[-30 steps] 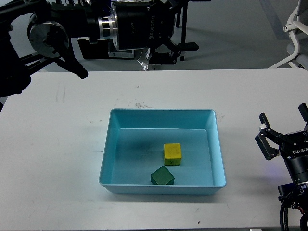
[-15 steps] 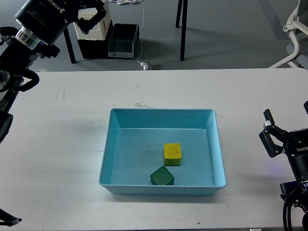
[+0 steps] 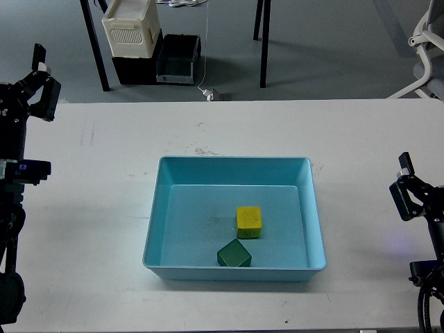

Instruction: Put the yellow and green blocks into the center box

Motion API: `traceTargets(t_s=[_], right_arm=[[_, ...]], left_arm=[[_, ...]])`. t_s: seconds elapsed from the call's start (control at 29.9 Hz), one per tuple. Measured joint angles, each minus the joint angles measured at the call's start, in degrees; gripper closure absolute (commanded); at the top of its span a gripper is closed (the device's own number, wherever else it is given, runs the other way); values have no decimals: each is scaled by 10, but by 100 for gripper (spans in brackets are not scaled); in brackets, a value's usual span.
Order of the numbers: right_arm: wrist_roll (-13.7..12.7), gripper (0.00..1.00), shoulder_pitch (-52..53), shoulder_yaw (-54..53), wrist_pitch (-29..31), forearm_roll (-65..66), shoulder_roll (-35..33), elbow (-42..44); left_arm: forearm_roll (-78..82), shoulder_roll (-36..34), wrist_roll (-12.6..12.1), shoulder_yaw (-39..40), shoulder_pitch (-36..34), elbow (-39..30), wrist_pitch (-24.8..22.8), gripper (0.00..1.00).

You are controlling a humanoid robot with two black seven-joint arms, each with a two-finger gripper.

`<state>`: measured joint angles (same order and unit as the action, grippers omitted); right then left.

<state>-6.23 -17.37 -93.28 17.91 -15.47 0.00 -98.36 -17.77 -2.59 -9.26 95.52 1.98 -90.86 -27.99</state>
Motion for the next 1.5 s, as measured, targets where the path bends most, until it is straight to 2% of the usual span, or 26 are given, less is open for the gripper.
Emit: traceTargets(t_s=[0.17,0.43,0.64,0.87,1.04,1.2,1.5], right_arm=[[6,0,-5,-10,-19,0,0,0],[-4,0,-20,-2,-11,1,0,-4],[-32,0,-29,2,0,5,0,-4],[-33,0,-31,-2,24,6,0,2],[-30,0,-30,-3,54,6,0,6],[-24,0,-30,-11,57,6,0,9],[-22,0,-30,-10,58,8,0,11]], left_arm=[[-1,24,1,-5,72,-32,0,0],[-1,26,-1,-14,168,-56,0,0],[-1,26,4,-30,231,-54,0,0],[-8,26,10,-32,242,-53,0,0],[-12,26,12,-65,242,-53,0,0],[-12,26,12,-92,242,-53,0,0],[-12,26,12,-95,240,-53,0,0]])
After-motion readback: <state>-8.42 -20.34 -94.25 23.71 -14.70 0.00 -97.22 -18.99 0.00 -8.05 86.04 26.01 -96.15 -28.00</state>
